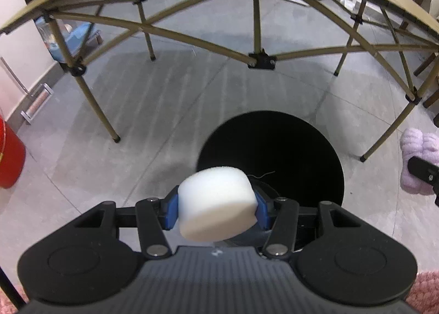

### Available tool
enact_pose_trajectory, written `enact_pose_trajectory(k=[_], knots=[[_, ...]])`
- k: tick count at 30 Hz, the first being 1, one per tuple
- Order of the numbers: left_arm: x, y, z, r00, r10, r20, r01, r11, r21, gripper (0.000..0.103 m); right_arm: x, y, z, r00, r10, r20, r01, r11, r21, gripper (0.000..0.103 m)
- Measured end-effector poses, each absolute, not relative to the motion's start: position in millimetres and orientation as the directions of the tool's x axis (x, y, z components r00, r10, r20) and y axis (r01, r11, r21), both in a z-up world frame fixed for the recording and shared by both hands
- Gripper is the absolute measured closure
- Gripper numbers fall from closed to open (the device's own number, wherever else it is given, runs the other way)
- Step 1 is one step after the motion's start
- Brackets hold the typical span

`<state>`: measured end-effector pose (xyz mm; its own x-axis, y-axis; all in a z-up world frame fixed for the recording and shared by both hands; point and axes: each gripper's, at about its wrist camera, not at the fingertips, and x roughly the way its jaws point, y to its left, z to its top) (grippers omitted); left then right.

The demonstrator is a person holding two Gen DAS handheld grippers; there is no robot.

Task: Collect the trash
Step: 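Lift the foam cylinder and towel and carry both toward the black bin, then open the left tool over the bin to drop the foam cylinder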

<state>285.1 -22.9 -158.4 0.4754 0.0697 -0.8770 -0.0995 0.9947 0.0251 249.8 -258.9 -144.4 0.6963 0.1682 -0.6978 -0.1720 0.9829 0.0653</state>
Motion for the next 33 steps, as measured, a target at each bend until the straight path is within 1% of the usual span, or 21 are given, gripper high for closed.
enact_pose_trajectory(k=[6, 20, 26, 29, 30, 31, 33], knots=[[306.9, -39.1, -174.7, 0.42, 0.041, -0.906, -0.091, 0.996, 0.003, 0.049, 261.2, -269.1, -156.6, 0.657, 0.151, -0.739, -0.119, 0.988, 0.096, 0.082], [337.2, -72.7, -193.4, 0.363, -0.027, -0.932, -0.094, 0.993, -0.065, 0.049, 276.9, -277.2, -165.0, 0.63, 0.12, -0.768, -0.063, 0.993, 0.103, 0.082], [342.1, -80.5, -199.1, 0.349, -0.028, -0.937, -0.102, 0.992, -0.068, 0.048, 281.4, -278.9, -170.5, 0.62, 0.105, -0.778, -0.053, 0.994, 0.092, 0.082], [342.0, -81.2, -199.7, 0.353, -0.017, -0.935, -0.104, 0.993, -0.057, 0.042, 282.6, -279.4, -173.7, 0.613, 0.103, -0.784, -0.053, 0.995, 0.089, 0.082], [341.9, -81.2, -199.9, 0.352, -0.018, -0.936, -0.103, 0.993, -0.057, 0.034, 282.6, -279.7, -175.0, 0.61, 0.101, -0.786, -0.054, 0.995, 0.086, 0.082], [341.7, -80.5, -200.0, 0.349, -0.018, -0.937, -0.107, 0.993, -0.059, 0.018, 282.7, -279.8, -176.6, 0.607, 0.098, -0.789, -0.052, 0.995, 0.083, 0.082], [341.1, -79.3, -199.3, 0.346, -0.003, -0.938, -0.124, 0.991, -0.049, 0.0, 282.5, -280.6, -178.3, 0.602, 0.097, -0.792, -0.05, 0.995, 0.084, 0.082]])
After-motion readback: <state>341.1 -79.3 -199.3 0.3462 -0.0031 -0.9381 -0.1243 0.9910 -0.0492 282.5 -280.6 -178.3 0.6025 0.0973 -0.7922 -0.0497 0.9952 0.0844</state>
